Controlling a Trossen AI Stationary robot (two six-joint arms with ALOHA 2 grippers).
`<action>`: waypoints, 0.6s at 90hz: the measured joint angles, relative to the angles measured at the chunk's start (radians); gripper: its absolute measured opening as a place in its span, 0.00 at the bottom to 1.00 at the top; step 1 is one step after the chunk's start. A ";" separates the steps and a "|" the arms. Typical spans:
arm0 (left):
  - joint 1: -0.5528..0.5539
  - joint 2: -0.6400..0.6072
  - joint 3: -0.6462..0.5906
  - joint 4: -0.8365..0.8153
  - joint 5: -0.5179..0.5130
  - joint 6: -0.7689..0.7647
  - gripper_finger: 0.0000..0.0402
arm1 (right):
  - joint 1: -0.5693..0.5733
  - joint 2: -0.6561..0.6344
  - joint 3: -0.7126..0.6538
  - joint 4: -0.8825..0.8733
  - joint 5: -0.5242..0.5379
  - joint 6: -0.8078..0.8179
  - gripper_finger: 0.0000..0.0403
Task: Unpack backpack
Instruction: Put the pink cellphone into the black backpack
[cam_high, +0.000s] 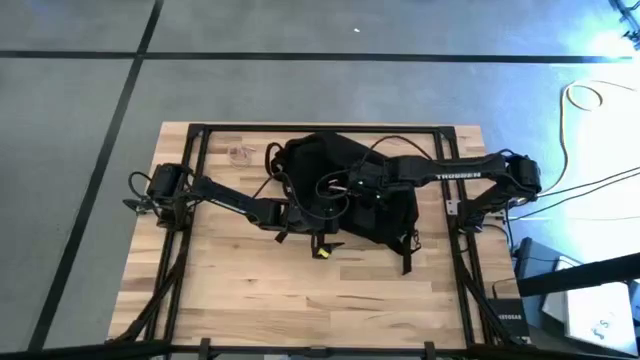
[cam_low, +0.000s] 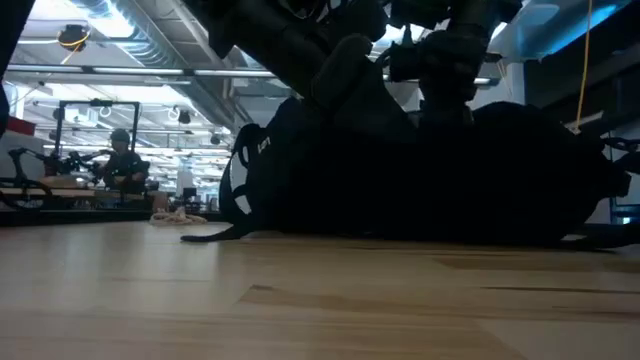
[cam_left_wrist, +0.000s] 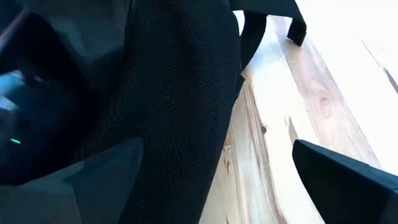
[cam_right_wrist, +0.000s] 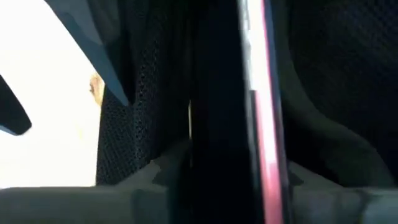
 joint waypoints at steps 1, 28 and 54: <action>0.000 0.000 0.000 0.000 0.000 0.000 0.99 | 0.000 0.000 0.001 -0.005 0.003 -0.003 0.32; 0.000 0.000 0.000 0.000 0.000 0.004 0.99 | 0.000 -0.001 0.063 -0.114 0.011 -0.025 0.70; 0.000 0.000 0.000 0.001 0.000 -0.001 0.99 | 0.004 -0.002 0.220 -0.222 0.104 -0.049 0.77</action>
